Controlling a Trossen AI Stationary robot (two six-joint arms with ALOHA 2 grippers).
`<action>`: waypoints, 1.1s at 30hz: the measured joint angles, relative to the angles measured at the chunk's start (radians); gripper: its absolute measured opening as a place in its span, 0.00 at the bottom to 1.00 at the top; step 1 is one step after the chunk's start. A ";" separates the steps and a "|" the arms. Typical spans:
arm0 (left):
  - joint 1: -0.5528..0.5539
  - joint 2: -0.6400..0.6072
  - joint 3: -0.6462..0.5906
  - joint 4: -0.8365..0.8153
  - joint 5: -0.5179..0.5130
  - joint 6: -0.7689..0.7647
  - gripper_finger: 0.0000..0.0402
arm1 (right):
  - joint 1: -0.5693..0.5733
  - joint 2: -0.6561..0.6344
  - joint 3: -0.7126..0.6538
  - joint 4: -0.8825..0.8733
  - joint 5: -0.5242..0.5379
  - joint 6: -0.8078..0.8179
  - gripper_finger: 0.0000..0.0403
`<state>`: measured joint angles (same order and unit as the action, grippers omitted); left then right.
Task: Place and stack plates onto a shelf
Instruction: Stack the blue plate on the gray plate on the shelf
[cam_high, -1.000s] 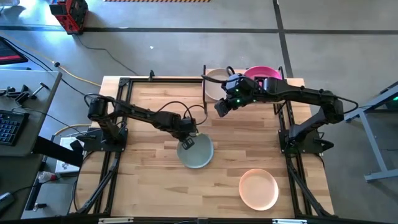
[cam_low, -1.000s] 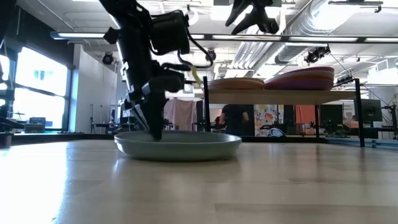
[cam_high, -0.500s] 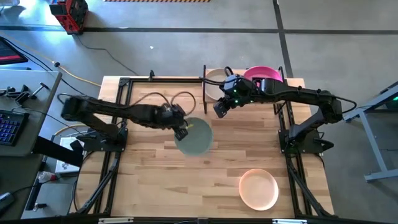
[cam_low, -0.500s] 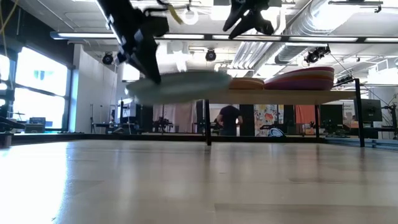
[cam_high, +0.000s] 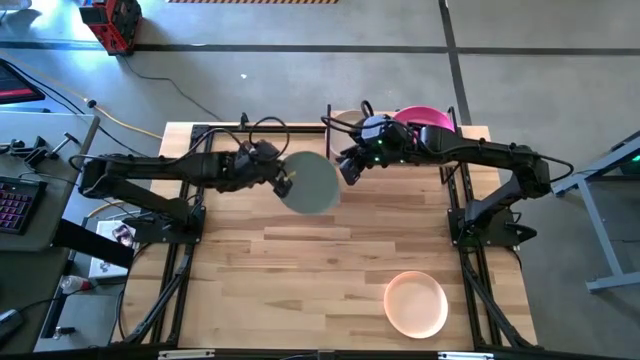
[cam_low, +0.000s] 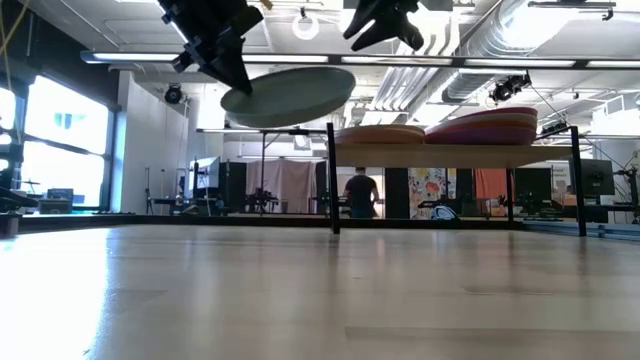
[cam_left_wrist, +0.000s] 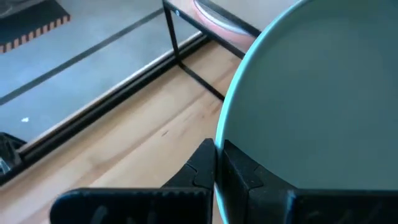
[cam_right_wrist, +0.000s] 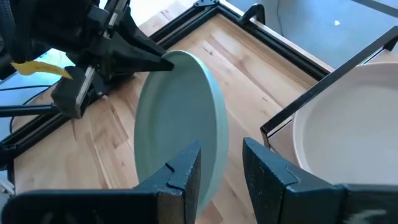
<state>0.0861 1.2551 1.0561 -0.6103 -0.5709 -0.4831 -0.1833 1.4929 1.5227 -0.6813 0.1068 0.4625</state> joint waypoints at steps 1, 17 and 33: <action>0.001 0.000 0.000 0.011 -0.001 0.007 0.00 | 0.000 0.000 0.000 0.000 0.003 0.000 0.25; 0.022 0.000 0.000 0.145 -0.009 0.077 0.00 | 0.001 0.000 0.000 -0.002 -0.007 0.011 0.25; 0.025 0.000 0.000 0.230 -0.009 0.093 0.00 | 0.000 0.000 0.000 -0.043 0.019 0.083 0.18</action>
<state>0.1108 1.2556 1.0564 -0.3804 -0.5804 -0.3901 -0.1833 1.4930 1.5227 -0.7246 0.1254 0.5454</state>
